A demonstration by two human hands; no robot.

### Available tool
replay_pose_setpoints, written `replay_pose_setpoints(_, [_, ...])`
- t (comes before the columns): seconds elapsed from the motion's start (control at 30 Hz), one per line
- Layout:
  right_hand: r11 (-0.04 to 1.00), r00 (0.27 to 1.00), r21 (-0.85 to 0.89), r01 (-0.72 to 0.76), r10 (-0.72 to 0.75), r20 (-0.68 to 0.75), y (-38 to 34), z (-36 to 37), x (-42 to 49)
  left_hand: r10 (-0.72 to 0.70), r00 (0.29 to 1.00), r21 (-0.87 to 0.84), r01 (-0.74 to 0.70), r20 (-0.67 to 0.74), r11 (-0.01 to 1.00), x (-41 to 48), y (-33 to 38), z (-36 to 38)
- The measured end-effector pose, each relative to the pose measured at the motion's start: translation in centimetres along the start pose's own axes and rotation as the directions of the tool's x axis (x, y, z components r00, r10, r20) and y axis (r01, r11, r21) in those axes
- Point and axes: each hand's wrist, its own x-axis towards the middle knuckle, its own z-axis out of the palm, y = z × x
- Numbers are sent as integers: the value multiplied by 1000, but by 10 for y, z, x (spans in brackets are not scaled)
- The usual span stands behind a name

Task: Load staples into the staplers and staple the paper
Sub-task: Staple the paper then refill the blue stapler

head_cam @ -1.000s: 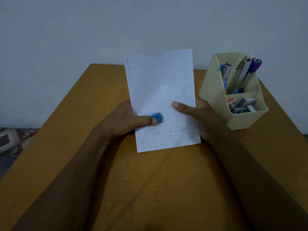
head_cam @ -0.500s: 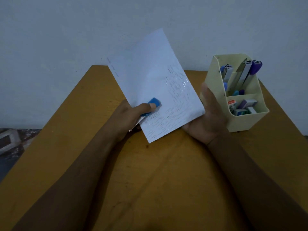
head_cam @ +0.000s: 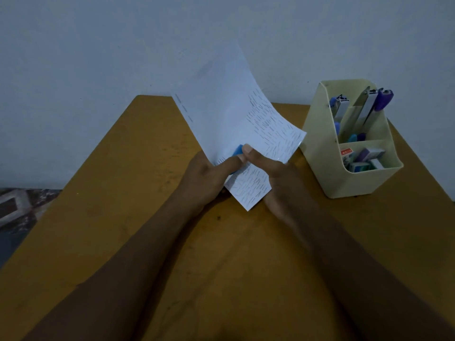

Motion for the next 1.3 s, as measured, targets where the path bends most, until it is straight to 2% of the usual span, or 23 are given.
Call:
replay_pose_setpoints(0.23, [994,996,-67,-85,84,-25,-1,-5,4,37,999,1,-37,3,999,-2,-2,2])
replay_pose_setpoints(0.37, [997,998,-53,-59,59,1,-1,-7,4,48,999,-7,-48,-10,999,-1,-1,1])
replay_pose_setpoints(0.47, [1000,999,13,-5,4,41,-1,-6,3,41,999,21,-42,36,999,1,2,-3])
replay_pose_setpoints(0.57, [988,999,154,-27,22,40,1,-7,4,2,996,55,-7,89,998,2,3,-7])
replay_pose_setpoints(0.7, [990,1000,144,-9,13,-29,5,-8,5,-70,988,105,56,135,993,5,-1,-15])
replay_pose_setpoints(0.87, [989,998,148,15,-5,-69,1,-14,8,-7,969,90,-16,248,996,10,-5,-23])
replay_pose_setpoints(1.3, [992,999,122,27,-21,-46,6,-16,9,87,980,34,-94,179,995,9,-12,-15])
